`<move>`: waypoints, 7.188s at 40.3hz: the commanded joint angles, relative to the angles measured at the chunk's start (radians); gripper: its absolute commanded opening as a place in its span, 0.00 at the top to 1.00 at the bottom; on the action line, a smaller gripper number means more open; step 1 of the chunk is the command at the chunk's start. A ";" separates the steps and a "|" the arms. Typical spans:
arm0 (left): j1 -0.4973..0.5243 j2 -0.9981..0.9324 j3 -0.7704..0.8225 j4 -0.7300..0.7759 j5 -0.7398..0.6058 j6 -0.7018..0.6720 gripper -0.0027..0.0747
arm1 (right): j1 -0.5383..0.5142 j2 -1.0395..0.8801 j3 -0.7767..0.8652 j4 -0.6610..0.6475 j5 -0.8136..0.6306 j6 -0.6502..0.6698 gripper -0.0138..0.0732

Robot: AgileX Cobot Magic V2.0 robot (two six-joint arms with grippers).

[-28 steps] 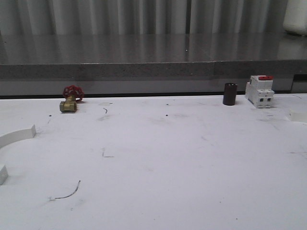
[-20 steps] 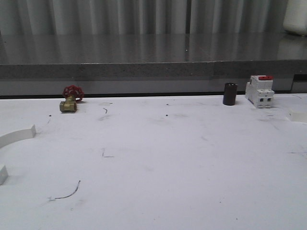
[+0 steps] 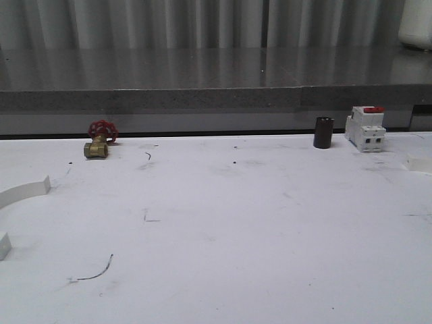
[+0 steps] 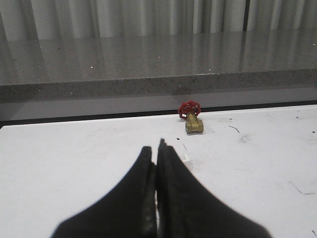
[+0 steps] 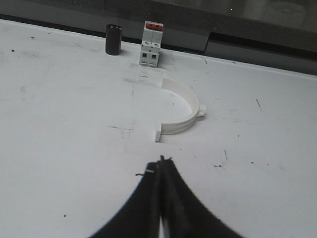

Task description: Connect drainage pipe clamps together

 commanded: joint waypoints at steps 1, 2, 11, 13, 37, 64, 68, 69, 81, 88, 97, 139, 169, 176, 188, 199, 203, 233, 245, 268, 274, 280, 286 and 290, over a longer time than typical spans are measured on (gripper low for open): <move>0.003 -0.013 0.002 -0.008 -0.085 0.001 0.99 | -0.006 -0.017 -0.003 -0.011 -0.096 -0.007 0.92; 0.003 -0.013 0.002 -0.008 -0.085 0.001 0.99 | -0.006 -0.017 -0.003 -0.011 -0.099 -0.007 0.92; 0.003 -0.013 0.002 -0.008 -0.085 0.001 0.99 | -0.006 -0.017 -0.003 -0.011 -0.113 -0.007 0.92; 0.003 -0.013 0.002 -0.008 -0.085 0.001 0.99 | -0.006 -0.017 -0.003 -0.011 -0.117 -0.007 0.92; 0.003 0.040 -0.244 0.000 -0.199 0.001 0.99 | -0.006 0.016 -0.265 0.151 -0.083 -0.006 0.92; 0.003 0.434 -0.518 0.097 0.050 0.001 0.86 | -0.006 0.397 -0.600 0.151 0.110 -0.006 0.90; 0.003 0.434 -0.518 0.095 0.050 0.001 0.58 | -0.006 0.397 -0.600 0.150 0.110 -0.006 0.80; 0.003 0.434 -0.518 0.092 0.050 0.001 0.48 | -0.006 0.397 -0.600 0.150 0.110 -0.006 0.77; 0.003 0.434 -0.518 0.034 0.050 0.001 0.10 | -0.006 0.397 -0.600 0.145 0.109 -0.006 0.14; 0.003 0.434 -0.518 0.029 0.050 0.001 0.10 | -0.006 0.397 -0.600 0.145 0.109 -0.006 0.09; 0.003 0.525 -0.546 0.000 0.125 0.001 0.10 | -0.006 0.397 -0.600 0.145 0.109 -0.006 0.09; 0.071 1.651 -1.025 -0.215 0.512 0.128 0.10 | -0.006 0.397 -0.600 0.145 0.109 -0.006 0.09; 0.074 1.785 -1.064 -0.180 0.494 0.133 0.46 | -0.006 0.397 -0.600 0.145 0.109 -0.006 0.09; 0.074 1.785 -1.064 -0.174 0.494 0.133 0.56 | -0.006 0.397 -0.600 0.145 0.109 -0.006 0.09; 0.074 1.785 -1.064 -0.164 0.494 0.133 0.71 | -0.006 0.397 -0.600 0.145 0.109 -0.006 0.09; 0.074 1.785 -1.064 -0.158 0.494 0.133 0.80 | -0.006 0.397 -0.600 0.145 0.109 -0.006 0.09; 0.074 1.785 -1.064 -0.158 0.496 0.133 0.83 | -0.006 0.397 -0.600 0.145 0.109 -0.006 0.09; -0.243 1.909 -1.682 -0.099 0.991 -0.115 0.83 | -0.006 0.397 -0.600 0.145 0.109 -0.006 0.09; -0.390 2.095 -1.868 -0.058 1.071 -0.206 0.86 | -0.006 0.397 -0.600 0.145 0.109 -0.006 0.09; -0.395 2.157 -1.884 -0.038 0.991 -0.498 0.85 | -0.006 0.397 -0.600 0.145 0.109 -0.006 0.09; -0.395 2.157 -1.884 -0.032 0.979 -0.509 0.85 | -0.006 0.397 -0.600 0.145 0.109 -0.006 0.09; -0.395 2.157 -1.884 -0.037 0.957 -0.509 0.85 | -0.006 0.397 -0.600 0.145 0.109 -0.006 0.09; -0.395 2.158 -1.884 -0.058 0.935 -0.509 0.85 | -0.006 0.397 -0.600 0.145 0.109 -0.006 0.09; -0.401 2.158 -1.882 -0.068 0.922 -0.509 0.85 | -0.006 0.397 -0.600 0.145 0.109 -0.006 0.09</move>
